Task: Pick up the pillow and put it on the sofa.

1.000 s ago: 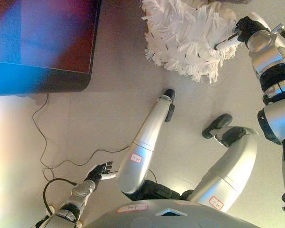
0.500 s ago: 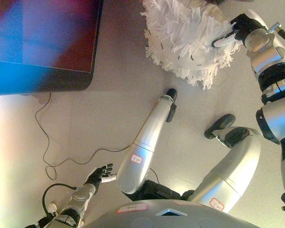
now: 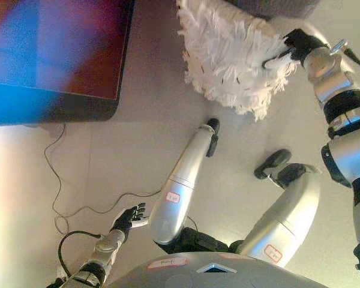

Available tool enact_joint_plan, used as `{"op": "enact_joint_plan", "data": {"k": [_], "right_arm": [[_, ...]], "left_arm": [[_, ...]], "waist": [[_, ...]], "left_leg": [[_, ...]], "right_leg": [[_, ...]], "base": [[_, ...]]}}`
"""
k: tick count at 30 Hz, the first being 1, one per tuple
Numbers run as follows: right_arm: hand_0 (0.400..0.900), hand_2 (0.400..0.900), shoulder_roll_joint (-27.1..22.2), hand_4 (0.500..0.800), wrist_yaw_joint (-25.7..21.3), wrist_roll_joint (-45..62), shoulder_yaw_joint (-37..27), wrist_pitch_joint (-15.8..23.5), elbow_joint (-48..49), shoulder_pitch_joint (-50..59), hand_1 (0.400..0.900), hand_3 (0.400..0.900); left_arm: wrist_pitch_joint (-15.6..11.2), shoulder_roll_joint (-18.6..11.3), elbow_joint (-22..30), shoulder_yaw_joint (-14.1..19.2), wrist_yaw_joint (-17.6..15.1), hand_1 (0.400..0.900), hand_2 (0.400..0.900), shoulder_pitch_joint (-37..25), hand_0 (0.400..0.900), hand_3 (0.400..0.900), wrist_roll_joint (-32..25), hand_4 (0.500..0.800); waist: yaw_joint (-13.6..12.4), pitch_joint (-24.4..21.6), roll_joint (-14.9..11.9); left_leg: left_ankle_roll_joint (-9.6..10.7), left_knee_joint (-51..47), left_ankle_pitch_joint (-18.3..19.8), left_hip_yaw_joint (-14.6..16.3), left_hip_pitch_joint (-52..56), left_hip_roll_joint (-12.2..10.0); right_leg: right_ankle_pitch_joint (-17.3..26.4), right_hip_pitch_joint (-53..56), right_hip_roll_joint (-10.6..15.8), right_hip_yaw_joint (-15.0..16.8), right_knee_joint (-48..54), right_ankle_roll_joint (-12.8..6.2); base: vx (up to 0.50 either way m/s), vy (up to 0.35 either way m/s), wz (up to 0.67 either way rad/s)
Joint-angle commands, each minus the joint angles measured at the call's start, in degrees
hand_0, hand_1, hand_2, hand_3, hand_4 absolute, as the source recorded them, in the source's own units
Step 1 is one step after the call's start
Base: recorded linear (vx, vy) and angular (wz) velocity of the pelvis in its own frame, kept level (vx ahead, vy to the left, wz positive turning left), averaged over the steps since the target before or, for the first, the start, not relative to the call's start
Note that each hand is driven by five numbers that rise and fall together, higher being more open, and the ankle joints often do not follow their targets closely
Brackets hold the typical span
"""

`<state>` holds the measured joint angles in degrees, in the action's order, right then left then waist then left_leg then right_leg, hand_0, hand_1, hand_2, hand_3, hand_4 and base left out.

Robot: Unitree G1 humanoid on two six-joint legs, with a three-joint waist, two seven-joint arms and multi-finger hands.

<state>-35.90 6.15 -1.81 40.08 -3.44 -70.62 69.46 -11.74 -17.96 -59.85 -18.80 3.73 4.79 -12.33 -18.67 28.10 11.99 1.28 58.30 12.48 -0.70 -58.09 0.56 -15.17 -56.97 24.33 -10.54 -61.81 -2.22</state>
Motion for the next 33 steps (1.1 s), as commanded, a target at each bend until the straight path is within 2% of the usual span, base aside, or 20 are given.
{"op": "enact_joint_plan", "data": {"k": [1,3,4,5,8,12,16,17,24,26,27,28,31,33], "right_arm": [[0.400,0.400,-5.2,0.500,0.4,3.9,-3.6,6.2,12.0,3.7,0.400,0.400],[0.400,0.400,-5.6,0.500,1.5,4.6,-4.1,5.9,14.6,1.6,0.400,0.400],[0.400,0.400,-5.6,0.500,1.4,4.5,-4.2,5.9,14.8,1.3,0.400,0.400],[0.400,0.400,-5.8,0.500,2.6,4.6,-4.7,5.3,16.5,-0.2,0.400,0.400],[0.400,0.400,-6.7,0.500,4.8,5.6,-5.5,4.9,18.2,-1.9,0.400,0.400],[0.400,0.400,-8.6,0.500,7.7,7.2,-5.4,5.2,18.8,-2.5,0.400,0.400],[0.400,0.400,-10.0,0.500,9.8,8.6,-5.0,5.2,19.3,-2.9,0.400,0.400],[0.400,0.400,-10.5,0.500,10.4,9.0,-5.1,5.4,19.2,-3.2,0.400,0.400],[0.400,0.400,-11.9,0.500,15.8,10.9,-4.0,6.3,19.7,-3.0,0.400,0.400],[0.400,0.400,-12.3,0.500,17.3,10.2,-3.5,6.5,20.1,-2.6,0.400,0.400],[0.400,0.400,-12.7,0.500,18.2,10.1,-3.2,6.3,20.4,-2.1,0.400,0.400],[0.400,0.400,-13.0,0.500,18.9,10.1,-2.9,5.9,20.9,-1.7,0.400,0.400],[0.400,0.400,-13.6,0.500,19.5,10.0,-2.4,5.0,22.6,-1.2,0.400,0.400],[0.400,0.400,-13.6,0.500,19.6,9.7,-2.1,4.5,22.6,-0.5,0.400,0.400]], "left_arm": [[4.2,-4.2,-0.6,-0.7,-3.7,0.900,0.900,1.6,0.900,0.900,-1.8,0.800],[6.8,-5.0,0.3,-0.9,-4.4,0.900,0.900,0.9,0.900,0.900,-1.0,0.800],[6.8,-5.1,0.5,-0.9,-4.5,0.900,0.900,0.8,0.900,0.900,-0.6,0.800],[9.2,-5.7,0.5,-1.1,-4.8,0.900,0.900,-0.1,0.900,0.900,-0.1,0.800],[12.3,-6.5,0.0,-1.2,-5.0,0.900,0.900,-1.9,0.900,0.900,0.7,0.800],[14.3,-7.2,-1.7,-0.8,-4.1,0.900,0.900,-3.5,0.900,0.900,1.7,0.800],[14.5,-7.4,-3.8,-0.1,-3.4,0.900,0.900,-3.7,0.900,0.900,3.7,0.800],[14.5,-7.3,-4.6,0.0,-3.2,0.900,0.900,-3.7,0.900,0.900,4.6,0.800],[14.9,-6.3,-7.5,1.7,-3.2,0.900,0.900,-2.1,0.900,0.900,9.9,0.800],[15.3,-6.1,-7.6,2.2,-3.4,0.900,0.900,-1.8,0.900,0.900,10.8,0.800],[15.5,-6.2,-7.6,2.7,-3.4,0.900,0.900,-1.4,0.900,0.900,11.2,0.800],[15.6,-6.2,-7.7,3.0,-3.3,0.900,0.900,-1.2,0.900,0.900,11.5,0.800],[15.8,-6.4,-8.3,4.3,-2.1,0.900,0.900,-0.7,0.900,0.900,12.4,0.800],[15.5,-6.6,-8.8,4.8,-1.5,0.900,0.900,-0.6,0.900,0.900,13.7,0.800]], "waist": [[1.6,0.2,-1.0],[2.1,-1.3,-2.7],[2.2,-1.3,-2.8],[2.6,-2.9,-4.1],[3.3,-5.2,-6.2],[4.1,-8.2,-7.7],[4.6,-10.3,-8.7],[4.8,-11.4,-9.0],[5.1,-16.9,-12.1],[5.4,-17.8,-13.1],[5.4,-17.8,-13.8],[5.2,-17.4,-14.9],[4.5,-16.9,-16.7],[3.1,-16.6,-16.6]], "left_leg": [[3.1,-12.5,-3.6,0.9,12.7,-2.5],[3.0,-15.3,-4.0,0.9,17.2,-3.1],[3.1,-15.7,-4.1,0.9,17.7,-3.1],[3.0,-17.3,-4.5,0.6,20.9,-3.5],[3.0,-21.5,-5.8,0.4,27.0,-4.7],[3.6,-28.3,-8.2,0.4,34.6,-6.6],[4.3,-33.6,-10.3,-0.1,40.1,-7.7],[4.3,-36.3,-12.9,0.0,41.5,-8.1],[5.2,-46.5,-15.5,-0.9,51.4,-9.2],[5.7,-44.6,-17.7,-1.5,51.3,-10.0],[6.2,-42.0,-20.5,-2.3,50.0,-10.6],[5.8,-37.8,-21.1,-2.8,48.4,-10.5],[5.0,-31.8,-21.8,-2.6,45.7,-9.4],[4.9,-31.1,-22.1,-2.3,43.4,-7.2]], "right_leg": [[1.0,12.8,-1.1,-1.4,7.4,0.00],[1.9,18.1,-1.4,-2.9,11.1,-0.18],[2.0,18.8,-1.4,-3.1,11.6,-0.21],[2.3,22.5,-1.7,-3.7,13.8,-0.27],[2.9,29.5,-2.0,-5.2,18.4,-0.38],[4.0,38.4,-4.2,-7.1,26.2,-0.13],[4.9,44.7,-6.7,-8.0,32.4,0.14],[6.7,46.4,-7.9,-8.8,35.6,0.80],[8.0,56.1,-13.9,-8.9,47.0,0.89],[8.2,57.3,-15.5,-7.9,48.8,1.69],[8.4,58.2,-16.5,-7.1,50.0,2.31],[8.8,58.9,-16.9,-6.8,50.7,2.77],[9.9,60.8,-17.0,-7.5,52.3,3.24],[9.7,62.8,-17.6,-8.6,53.5,3.23]], "base": [[0.08,-0.103,-0.20],[0.11,-0.113,-0.18],[0.16,-0.122,-0.18],[0.19,-0.116,-0.17],[0.20,-0.128,-0.16],[0.16,-0.147,-0.07],[0.11,-0.148,0.04],[0.12,-0.162,0.09],[0.19,-0.206,-0.08],[0.15,-0.174,-0.13],[0.14,-0.216,-0.18],[0.15,-0.238,-0.23],[0.13,-0.190,-0.20],[0.19,-0.138,-0.17]]}}
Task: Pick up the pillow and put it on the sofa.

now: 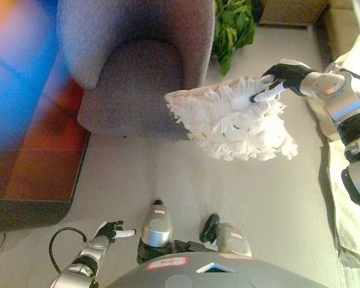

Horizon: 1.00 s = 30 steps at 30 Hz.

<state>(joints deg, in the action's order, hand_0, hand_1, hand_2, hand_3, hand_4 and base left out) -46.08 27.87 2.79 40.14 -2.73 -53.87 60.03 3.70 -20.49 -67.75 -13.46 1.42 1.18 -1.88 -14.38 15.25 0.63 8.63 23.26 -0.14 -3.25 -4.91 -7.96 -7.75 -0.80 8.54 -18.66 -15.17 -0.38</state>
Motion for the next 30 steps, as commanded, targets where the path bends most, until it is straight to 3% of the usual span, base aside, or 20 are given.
{"op": "enact_joint_plan", "data": {"k": [1,7,10,12,14,15,16,17,18,21,24,25,27,28,30], "right_arm": [[0.400,0.400,-3.2,0.500,-1.7,4.6,-1.9,3.7,5.2,9.6,0.400,0.400],[0.400,0.400,-2.1,0.500,0.7,4.2,0.2,3.0,1.4,13.4,0.400,0.400],[0.400,0.400,-1.6,0.500,1.7,3.7,0.4,3.6,0.6,13.9,0.400,0.400],[0.400,0.400,-0.4,0.500,2.5,4.0,0.0,5.2,-0.7,13.8,0.400,0.400],[0.400,0.400,0.8,0.500,2.5,4.1,-1.0,5.3,0.3,12.5,0.400,0.400],[0.400,0.400,0.9,0.500,2.4,4.6,-1.4,5.0,1.2,11.7,0.400,0.400],[0.400,0.400,1.0,0.500,2.0,4.4,-2.0,4.9,2.6,10.5,0.400,0.400],[0.400,0.400,0.9,0.500,2.2,4.4,-2.5,5.2,3.1,9.8,0.400,0.400],[0.400,0.400,1.0,0.500,2.2,4.3,-2.8,5.6,3.4,9.2,0.400,0.400],[0.400,0.400,1.9,0.500,2.9,2.2,-3.5,4.5,4.0,9.5,0.400,0.400],[0.400,0.400,1.2,0.500,2.8,0.9,-3.4,4.7,2.5,10.0,0.400,0.400],[0.400,0.400,0.4,0.500,2.4,1.2,-2.8,4.9,2.2,10.3,0.400,0.400],[0.400,0.400,-1.8,0.500,1.9,2.4,-1.7,4.9,2.3,10.9,0.400,0.400],[0.400,0.400,-2.7,0.500,1.9,2.9,-1.2,4.8,2.6,11.3,0.400,0.400],[0.400,0.400,-3.9,0.500,2.5,3.8,-0.8,5.4,3.1,11.9,0.400,0.400]], "left_arm": [[-0.3,-4.3,-1.1,-0.7,1.0,0.900,0.900,3.1,0.900,0.900,3.6,0.800],[-1.1,-4.5,-1.6,-0.4,0.3,0.900,0.900,3.6,0.900,0.900,5.6,0.800],[-0.8,-4.5,-2.4,0.1,-0.2,0.900,0.900,3.3,0.900,0.900,5.6,0.800],[-0.3,-4.5,-3.4,1.1,-0.8,0.900,0.900,2.7,0.900,0.900,5.2,0.800],[0.2,-5.2,-3.8,2.3,-1.1,0.900,0.900,1.7,0.900,0.900,5.5,0.800],[0.5,-5.6,-3.8,2.6,-0.8,0.900,0.900,1.3,0.900,0.900,6.3,0.800],[0.8,-5.9,-3.9,2.3,-0.7,0.900,0.900,0.9,0.900,0.900,6.1,0.800],[0.5,-5.9,-3.9,2.1,-0.9,0.900,0.900,0.9,0.900,0.900,5.9,0.800],[0.6,-5.9,-3.7,1.8,-0.9,0.900,0.900,0.9,0.900,0.900,5.6,0.800],[1.1,-6.3,-3.4,0.1,-0.6,0.900,0.900,0.5,0.900,0.900,4.0,0.800],[1.1,-6.9,-4.1,-0.7,0.6,0.900,0.900,-1.1,0.900,0.900,5.5,0.800],[1.2,-7.1,-4.2,-0.8,0.7,0.900,0.900,-1.7,0.900,0.900,6.0,0.800],[1.3,-7.6,-3.9,-1.1,0.8,0.900,0.900,-2.4,0.900,0.900,6.8,0.800],[1.6,-7.8,-3.7,-1.1,0.9,0.900,0.900,-2.7,0.900,0.900,6.9,0.800],[1.9,-7.5,-3.9,-0.2,0.0,0.900,0.900,-2.7,0.900,0.900,6.7,0.800]], "waist": [[-2.3,-3.9,-4.7],[-7.7,-5.9,-2.2],[-8.1,-6.8,-3.5],[-7.7,-7.3,-5.5],[-8.1,-7.8,-7.8],[-8.3,-8.3,-8.8],[-8.4,-9.2,-8.8],[-8.3,-9.5,-8.9],[-7.8,-9.6,-8.4],[-5.2,-10.1,-6.7],[-2.6,-9.9,-6.1],[-1.4,-9.5,-6.6],[1.1,-8.8,-7.4],[1.7,-8.7,-7.8],[1.6,-8.5,-8.8]], "left_leg": [[-2.2,2.2,-10.1,0.7,-10.5,2.7],[-1.0,-11.1,-18.4,5.3,-16.8,8.1],[-0.9,-10.9,-17.3,8.3,-17.5,9.3],[-3.9,-11.1,-9.9,10.9,-15.2,9.4],[-8.0,-8.3,-2.3,11.7,-14.4,10.3],[-9.8,-9.0,-1.4,11.8,-13.6,11.0],[-11.2,-11.5,-3.1,12.0,-11.9,10.9],[-11.7,-12.3,-3.0,11.5,-10.8,11.3],[-12.0,-12.8,-2.5,10.3,-9.4,11.3],[-10.9,-15.8,-2.5,5.9,-3.9,10.4],[-9.3,-19.2,-2.7,1.5,0.6,9.6],[-8.8,-19.4,-1.6,-0.1,1.8,9.6],[-8.7,-19.1,1.3,-4.1,3.0,9.6],[-8.7,-18.5,2.5,-5.4,3.2,9.4],[-8.3,-17.1,3.8,-6.7,2.9,8.7]], "right_leg": [[2.0,8.0,-2.5,-1.3,7.5,1.25],[-1.6,14.8,-9.7,-0.7,9.6,2.31],[-4.3,16.1,-10.6,-0.2,8.9,3.21],[-5.8,15.5,-9.1,-0.8,6.7,2.99],[-8.0,16.9,-7.5,0.1,1.0,1.32],[-5.6,17.1,-6.3,0.0,-3.4,-0.71],[2.6,16.1,-5.0,-0.5,-9.8,-4.17],[7.5,15.3,-4.1,0.3,-14.6,-6.50],[10.7,13.4,-3.4,1.4,-18.2,-7.51],[10.6,6.1,-0.8,2.7,-17.1,-7.06],[12.6,0.1,1.7,3.1,-2.7,-6.50],[15.0,-2.0,3.1,4.6,3.6,-6.84],[18.2,-6.1,3.6,11.0,9.3,-7.79],[18.2,-7.0,3.1,12.6,10.3,-8.07],[15.7,-6.4,2.3,12.2,9.8,-8.01]], "base": [[0.26,-0.107,-0.14],[0.40,-0.099,-0.09],[0.50,-0.077,0.11],[0.47,0.004,0.04],[0.43,0.011,-0.03],[0.37,0.070,-0.05],[0.37,0.105,-0.01],[0.37,0.122,0.10],[0.41,0.068,0.36],[0.38,-0.062,0.63],[0.31,-0.314,1.18],[0.28,-0.426,1.41],[0.26,-0.438,1.52],[0.19,-0.347,1.20],[0.14,-0.219,0.64]]}}
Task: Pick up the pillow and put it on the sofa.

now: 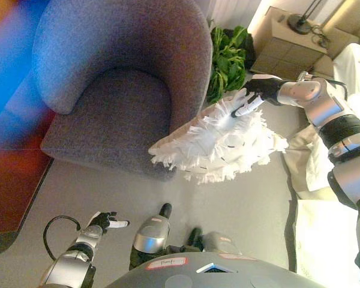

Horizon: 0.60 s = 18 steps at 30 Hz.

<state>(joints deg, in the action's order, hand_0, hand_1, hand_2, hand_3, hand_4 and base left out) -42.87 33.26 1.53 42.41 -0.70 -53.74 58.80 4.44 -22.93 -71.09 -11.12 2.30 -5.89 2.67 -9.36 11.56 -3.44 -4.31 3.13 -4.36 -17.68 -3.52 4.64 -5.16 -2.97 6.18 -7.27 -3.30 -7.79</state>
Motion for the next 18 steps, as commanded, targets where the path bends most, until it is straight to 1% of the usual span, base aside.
{"op": "enact_joint_plan", "data": {"k": [1,2,3,5,7,8,13,18], "right_arm": [[0.400,0.400,-7.2,0.500,-2.5,5.0,-2.8,3.0,3.3,13.3,0.400,0.400],[0.400,0.400,-7.4,0.500,-1.4,5.8,-1.9,2.9,3.5,14.0,0.400,0.400],[0.400,0.400,-7.5,0.500,-0.7,6.0,-1.0,2.4,3.5,14.7,0.400,0.400],[0.400,0.400,-7.3,0.500,0.3,6.2,0.4,2.7,2.3,16.1,0.400,0.400],[0.400,0.400,-6.6,0.500,1.2,6.7,1.0,2.4,1.6,17.2,0.400,0.400],[0.400,0.400,-5.7,0.500,1.5,7.1,1.4,1.5,1.2,17.9,0.400,0.400],[0.400,0.400,-2.1,0.500,1.1,7.8,1.6,-1.6,1.0,20.1,0.400,0.400],[0.400,0.400,1.2,0.500,1.1,11.0,1.0,-2.8,2.9,20.6,0.400,0.400]], "left_arm": [[1.3,-4.9,-0.8,-2.1,-1.3,0.900,0.900,4.6,0.900,0.900,2.3,0.800],[1.8,-4.5,-1.4,-1.3,-0.8,0.900,0.900,4.9,0.900,0.900,3.4,0.800],[1.6,-4.2,-1.8,-1.5,-0.6,0.900,0.900,5.2,0.900,0.900,4.2,0.800],[1.0,-2.9,-2.7,-1.4,-1.7,0.900,0.900,5.9,0.900,0.900,4.0,0.800],[0.8,-2.5,-3.4,-0.9,-1.5,0.900,0.900,6.1,0.900,0.900,4.3,0.800],[0.5,-2.3,-3.8,-1.1,-1.9,0.900,0.900,6.3,0.900,0.900,3.9,0.800],[-0.2,-1.5,-5.2,-0.3,-2.1,0.900,0.900,7.4,0.900,0.900,3.3,0.800],[-0.1,-0.7,-6.3,0.4,-2.3,0.900,0.900,8.3,0.900,0.900,1.7,0.800]], "waist": [[-3.5,-5.0,-5.1],[-4.0,-5.6,-5.9],[-4.4,-6.0,-6.3],[-5.3,-6.8,-6.8],[-6.1,-7.7,-7.2],[-6.6,-8.2,-7.4],[-8.9,-9.0,-7.6],[-10.1,-9.5,-7.3]], "left_leg": [[4.9,3.2,8.2,7.5,1.7,-4.2],[5.4,3.0,7.9,7.3,1.7,-4.6],[5.9,2.5,7.3,7.7,1.9,-5.1],[7.1,0.9,6.2,8.4,2.2,-5.9],[7.9,-0.9,5.3,8.8,2.5,-6.5],[8.4,-1.8,4.9,9.0,2.7,-6.8],[9.5,-3.2,4.0,9.0,2.8,-7.6],[9.7,-3.7,3.9,9.1,3.2,-7.8]], "right_leg": [[12.0,-3.2,4.5,0.5,-1.8,-0.58],[11.0,-1.7,3.9,-0.3,-1.1,-0.44],[10.7,-0.3,3.7,-1.4,0.0,-0.11],[10.2,2.7,3.4,-3.3,2.8,0.31],[10.0,4.6,3.3,-5.1,5.0,0.40],[9.8,5.4,3.1,-6.2,5.8,0.55],[8.8,7.2,3.0,-9.7,7.0,1.17],[8.2,8.3,3.2,-11.6,7.4,1.45]], "base": [[0.15,-0.169,0.39],[0.15,-0.135,0.43],[0.16,-0.113,0.43],[0.13,-0.045,0.38],[0.11,-0.038,0.34],[0.09,-0.038,0.33],[0.07,0.003,0.28],[0.05,0.046,0.16]]}}
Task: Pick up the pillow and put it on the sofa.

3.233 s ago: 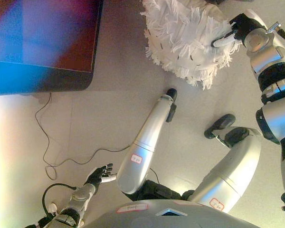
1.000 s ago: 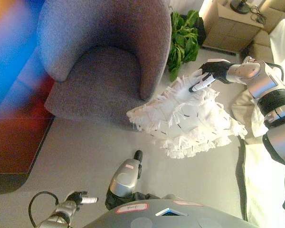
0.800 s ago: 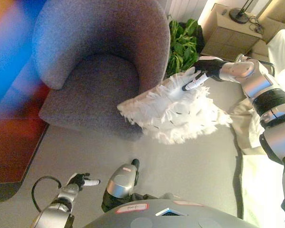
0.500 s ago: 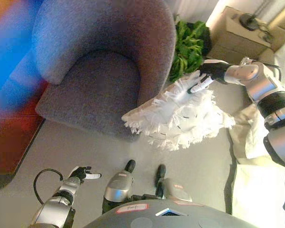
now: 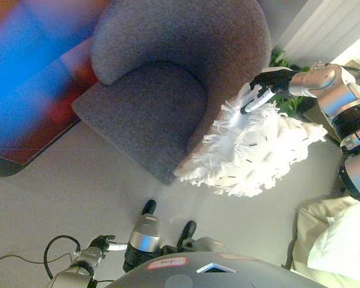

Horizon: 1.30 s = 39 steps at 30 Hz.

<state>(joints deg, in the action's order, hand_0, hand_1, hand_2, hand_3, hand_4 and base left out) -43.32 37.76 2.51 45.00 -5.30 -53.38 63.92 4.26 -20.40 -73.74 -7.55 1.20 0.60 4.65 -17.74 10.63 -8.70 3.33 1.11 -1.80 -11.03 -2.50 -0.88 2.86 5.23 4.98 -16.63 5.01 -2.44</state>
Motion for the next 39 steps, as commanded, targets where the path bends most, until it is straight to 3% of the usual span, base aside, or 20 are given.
{"op": "enact_joint_plan", "data": {"k": [1,9,15,21,28,36,37,39], "right_arm": [[0.400,0.400,2.2,0.500,-3.5,10.6,-1.7,1.1,3.2,15.6,0.400,0.400],[0.400,0.400,5.4,0.500,-9.4,12.2,-3.3,-3.2,3.5,16.6,0.400,0.400],[0.400,0.400,6.2,0.500,-10.3,15.0,-4.3,-4.7,5.3,16.4,0.400,0.400],[0.400,0.400,6.6,0.500,-12.8,13.8,-3.8,-5.6,1.1,17.8,0.400,0.400],[0.400,0.400,3.8,0.500,-18.7,13.8,-4.4,-6.9,-5.4,20.1,0.400,0.400],[0.400,0.400,-2.6,0.500,-19.6,8.3,-2.8,-9.7,-13.4,22.4,0.400,0.400],[0.900,0.900,-3.1,0.800,-19.3,6.2,-3.0,-10.4,-14.6,22.1,0.900,0.900],[0.900,0.900,-3.8,0.800,-16.5,4.5,-3.0,-10.6,-15.5,21.1,0.900,0.900]], "left_arm": [[0.2,-3.0,-3.8,-3.1,-1.2,0.900,0.900,2.0,0.900,0.900,-0.7,0.800],[1.1,-1.2,-3.2,-3.5,-2.2,0.900,0.900,3.3,0.900,0.900,-2.4,0.800],[2.5,-1.1,-2.6,-3.7,-2.3,0.900,0.900,3.7,0.900,0.900,-3.5,0.800],[2.5,-0.2,-1.9,-4.1,-2.9,0.900,0.900,4.5,0.900,0.900,-5.0,0.800],[2.6,0.1,-1.8,-5.0,-2.8,0.900,0.900,5.2,0.900,0.900,-5.7,0.800],[1.5,-0.9,-2.3,-4.3,-2.3,0.900,0.900,7.1,0.900,0.900,-6.4,0.800],[1.0,-0.7,-2.5,-4.2,-2.4,0.900,0.900,7.4,0.900,0.900,-6.2,0.800],[0.3,-0.6,-2.3,-4.1,-2.8,0.900,0.900,8.1,0.900,0.900,-5.9,0.800]], "waist": [[-2.0,-8.8,-1.9],[-3.5,-9.8,-1.5],[-4.3,-9.4,-1.8],[-4.7,-9.9,-1.4],[-5.7,-9.9,-1.3],[-7.0,-9.0,-1.6],[-7.1,-8.9,-1.5],[-7.4,-8.8,-1.4]], "left_leg": [[2.1,-1.9,1.2,2.4,2.3,-2.2],[1.9,-2.5,1.2,1.4,2.7,-1.6],[1.7,-2.5,1.0,1.0,2.6,-1.5],[1.5,-2.8,1.2,0.6,3.2,-1.1],[1.5,-3.0,0.9,0.2,3.0,-1.0],[1.7,-3.2,0.6,-0.8,2.1,-1.4],[1.6,-3.3,0.6,-0.9,2.1,-1.3],[1.7,-3.4,0.7,-1.0,2.0,-1.3]], "right_leg": [[0.1,0.3,4.6,-2.7,-0.8,-3.95],[-0.5,1.4,4.9,-4.3,-1.0,-4.02],[-0.8,1.7,5.0,-5.2,-1.6,-4.30],[-1.1,2.6,5.1,-5.6,-1.5,-4.34],[-1.1,3.1,5.0,-6.6,-1.2,-4.44],[-1.3,3.2,4.5,-7.4,-1.1,-4.43],[-1.4,3.2,4.5,-7.5,-1.0,-4.43],[-1.4,3.2,4.6,-7.6,-0.9,-4.54]], "base": [[0.04,0.046,0.15],[0.06,0.063,0.17],[0.04,0.018,0.13],[0.05,0.057,0.04],[0.04,0.040,0.06],[0.04,0.003,0.12],[0.03,0.019,0.08],[0.03,0.002,0.04]]}}
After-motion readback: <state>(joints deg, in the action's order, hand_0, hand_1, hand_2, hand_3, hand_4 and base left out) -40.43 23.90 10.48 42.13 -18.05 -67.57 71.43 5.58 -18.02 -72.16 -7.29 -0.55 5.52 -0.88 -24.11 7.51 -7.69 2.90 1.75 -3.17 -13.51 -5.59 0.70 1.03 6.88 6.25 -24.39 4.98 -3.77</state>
